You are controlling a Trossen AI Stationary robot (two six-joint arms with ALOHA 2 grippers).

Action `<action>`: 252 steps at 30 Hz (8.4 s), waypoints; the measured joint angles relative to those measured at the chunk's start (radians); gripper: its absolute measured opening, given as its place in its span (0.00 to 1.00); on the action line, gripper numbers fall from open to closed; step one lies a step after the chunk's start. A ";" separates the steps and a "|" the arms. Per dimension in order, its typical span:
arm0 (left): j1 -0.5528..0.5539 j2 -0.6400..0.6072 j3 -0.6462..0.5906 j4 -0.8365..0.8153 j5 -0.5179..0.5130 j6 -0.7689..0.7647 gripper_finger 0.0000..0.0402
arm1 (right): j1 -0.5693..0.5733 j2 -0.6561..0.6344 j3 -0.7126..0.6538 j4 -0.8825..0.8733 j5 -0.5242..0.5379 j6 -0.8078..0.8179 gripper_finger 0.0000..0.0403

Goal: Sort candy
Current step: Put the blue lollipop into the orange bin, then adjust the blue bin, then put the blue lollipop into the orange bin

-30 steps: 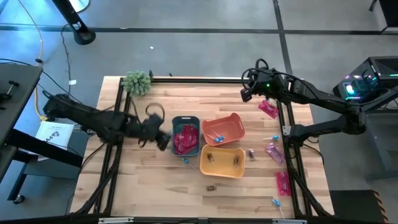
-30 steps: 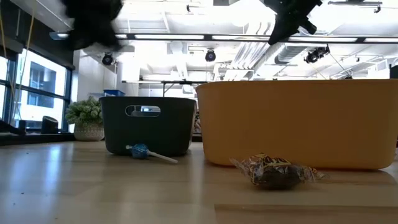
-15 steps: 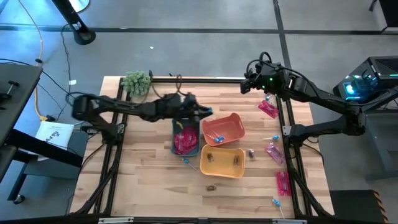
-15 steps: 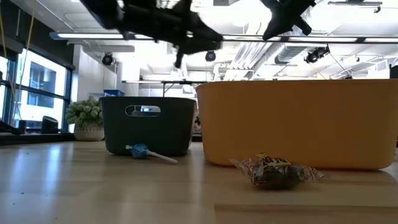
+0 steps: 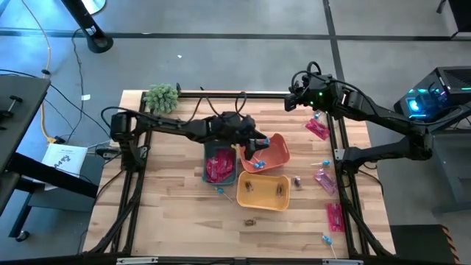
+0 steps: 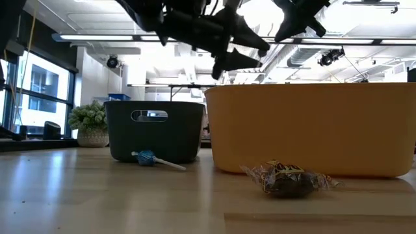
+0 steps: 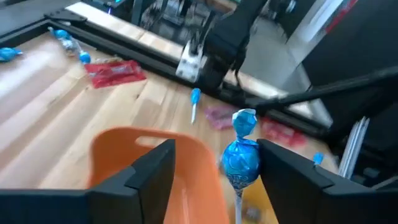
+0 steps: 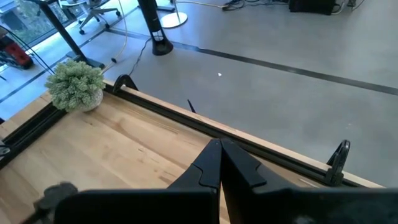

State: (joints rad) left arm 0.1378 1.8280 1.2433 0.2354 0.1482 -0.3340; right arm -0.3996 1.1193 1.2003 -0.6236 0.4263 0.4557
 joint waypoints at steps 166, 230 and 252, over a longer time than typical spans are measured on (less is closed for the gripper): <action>-0.204 -0.234 -0.193 -0.123 -0.335 0.519 0.13 | 0.504 0.122 0.017 -0.043 -0.092 0.243 0.00; -0.179 -0.155 -0.066 -0.346 -0.473 0.540 0.59 | 0.401 0.265 0.012 -0.246 -0.102 0.462 0.00; -0.130 -0.636 -0.482 -0.351 -0.533 -0.025 0.59 | -0.470 0.336 0.013 -0.175 -0.219 0.005 0.16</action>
State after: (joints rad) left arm 0.0074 1.1915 0.7616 -0.1151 -0.3852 -0.3586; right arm -0.8696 1.4555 1.2133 -0.7981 0.2073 0.4608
